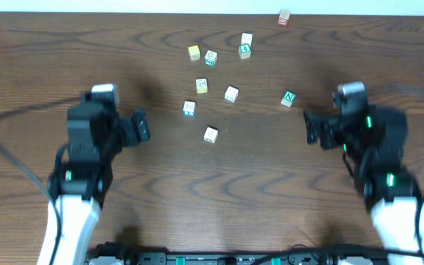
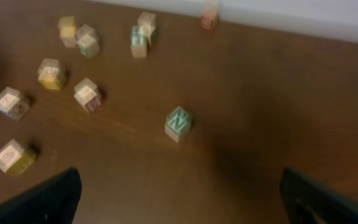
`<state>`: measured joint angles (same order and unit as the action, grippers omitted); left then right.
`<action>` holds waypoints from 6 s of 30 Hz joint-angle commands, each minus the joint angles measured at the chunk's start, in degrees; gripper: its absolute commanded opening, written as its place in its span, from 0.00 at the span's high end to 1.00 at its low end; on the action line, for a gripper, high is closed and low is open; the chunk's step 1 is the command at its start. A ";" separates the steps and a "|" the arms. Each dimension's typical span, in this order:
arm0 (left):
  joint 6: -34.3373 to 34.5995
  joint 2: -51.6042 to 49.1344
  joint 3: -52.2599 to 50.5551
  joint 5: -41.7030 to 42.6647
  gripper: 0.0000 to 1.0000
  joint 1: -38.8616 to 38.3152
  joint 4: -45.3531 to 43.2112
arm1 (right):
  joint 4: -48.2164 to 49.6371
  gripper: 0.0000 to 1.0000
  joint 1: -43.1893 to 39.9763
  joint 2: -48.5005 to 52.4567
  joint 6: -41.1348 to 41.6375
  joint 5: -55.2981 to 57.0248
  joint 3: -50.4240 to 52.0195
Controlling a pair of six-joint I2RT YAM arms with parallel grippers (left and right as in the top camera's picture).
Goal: Lift 3 blocks
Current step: 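Raise both grippers and move them forward over the scattered blocks, then lower the right gripper and grasp the green N block, then lower the left gripper and grasp the red-lettered X block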
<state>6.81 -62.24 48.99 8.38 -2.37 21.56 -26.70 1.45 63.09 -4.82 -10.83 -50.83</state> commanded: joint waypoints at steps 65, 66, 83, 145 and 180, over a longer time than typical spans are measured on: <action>-0.59 -27.36 6.75 9.94 0.05 -0.24 -1.46 | 5.22 0.37 7.06 51.17 43.30 11.39 -22.64; -0.61 -27.36 6.75 9.94 0.06 -0.24 -1.53 | 5.09 0.37 7.06 51.41 43.30 11.43 -22.64; -4.48 -28.11 9.31 0.44 0.05 -8.13 -2.19 | 3.41 0.89 7.28 51.98 39.32 2.58 -22.62; -1.55 -50.45 14.45 -5.84 0.58 -16.57 -15.72 | -7.89 0.81 26.29 43.34 32.15 4.50 -15.08; 4.04 -41.38 13.09 1.64 0.89 -19.61 2.71 | -3.91 0.69 28.65 43.36 30.40 0.09 -15.04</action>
<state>9.89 -103.92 62.92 8.64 -20.25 23.86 -30.46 28.71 106.85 26.35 -10.66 -66.15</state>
